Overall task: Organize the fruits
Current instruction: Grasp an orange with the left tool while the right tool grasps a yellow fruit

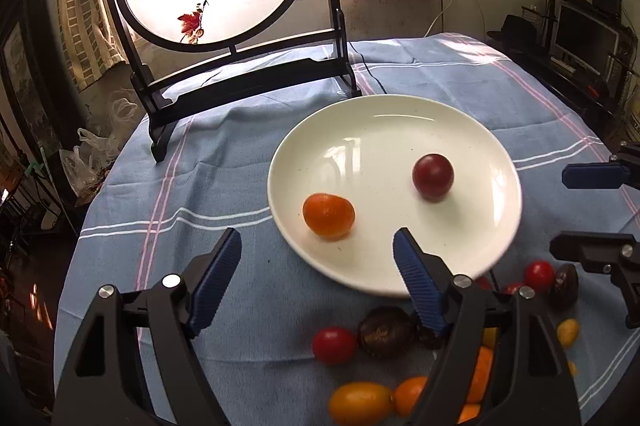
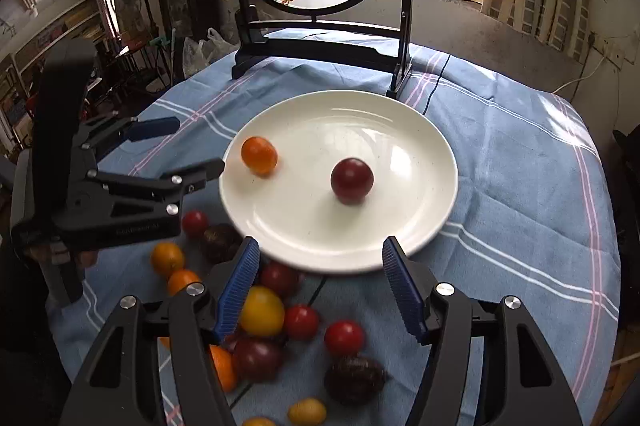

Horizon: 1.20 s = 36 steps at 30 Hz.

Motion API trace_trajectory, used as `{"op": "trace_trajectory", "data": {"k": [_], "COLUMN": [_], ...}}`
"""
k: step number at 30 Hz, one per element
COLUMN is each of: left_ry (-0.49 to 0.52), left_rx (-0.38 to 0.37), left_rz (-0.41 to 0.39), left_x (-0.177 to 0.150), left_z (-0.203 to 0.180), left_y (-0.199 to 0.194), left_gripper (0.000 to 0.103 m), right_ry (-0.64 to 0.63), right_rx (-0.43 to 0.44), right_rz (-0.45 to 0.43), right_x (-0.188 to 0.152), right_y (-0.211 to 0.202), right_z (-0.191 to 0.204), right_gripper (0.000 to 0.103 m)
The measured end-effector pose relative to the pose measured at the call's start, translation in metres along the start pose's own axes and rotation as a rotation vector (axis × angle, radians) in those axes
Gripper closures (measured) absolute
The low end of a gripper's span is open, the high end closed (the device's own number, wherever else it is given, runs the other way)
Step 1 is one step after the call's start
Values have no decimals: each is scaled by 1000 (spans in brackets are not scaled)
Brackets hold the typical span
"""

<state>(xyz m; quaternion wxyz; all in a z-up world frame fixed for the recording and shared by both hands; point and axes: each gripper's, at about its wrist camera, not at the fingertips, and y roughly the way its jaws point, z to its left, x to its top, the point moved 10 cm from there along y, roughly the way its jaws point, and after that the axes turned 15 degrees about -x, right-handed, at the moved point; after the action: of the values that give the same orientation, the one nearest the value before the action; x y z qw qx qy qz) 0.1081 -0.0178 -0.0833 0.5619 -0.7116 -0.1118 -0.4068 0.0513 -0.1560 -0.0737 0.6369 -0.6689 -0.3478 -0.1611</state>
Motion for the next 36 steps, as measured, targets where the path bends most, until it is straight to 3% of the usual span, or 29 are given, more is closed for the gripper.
{"op": "trace_trajectory", "data": {"k": [6,12,15,16,17,21,28,36], "left_ry": [45,75,88,87,88,111,107,149], "left_rx": [-80,-177,-209,-224,-236,-263,-309,-311], "left_rz": [26,109,143,155,169,187,200,166], "left_x": [-50,-103,-121,-126,-130,-137,-129,-124], "left_z": [-25,-49,-58,-62,-65,-82,-97,-102], "left_y": [-35,-44,-43,-41,-38,-28,-9,-26], "left_gripper": [24,24,24,24,24,25,63,65], "right_ry": [-69,-118,-108,-114,-126,-123,-86,-91], "right_rx": [27,43,74,77,66,66,67,73], "right_rz": [24,98,135,150,156,125,134,109], "right_x": [-76,-133,-140,-143,-144,-139,-143,-138], "right_y": [-41,-37,-26,-21,-18,-25,-26,-34], "right_z": [17,37,43,45,46,43,32,34], "right_gripper": [37,40,54,68,74,76,76,76]}}
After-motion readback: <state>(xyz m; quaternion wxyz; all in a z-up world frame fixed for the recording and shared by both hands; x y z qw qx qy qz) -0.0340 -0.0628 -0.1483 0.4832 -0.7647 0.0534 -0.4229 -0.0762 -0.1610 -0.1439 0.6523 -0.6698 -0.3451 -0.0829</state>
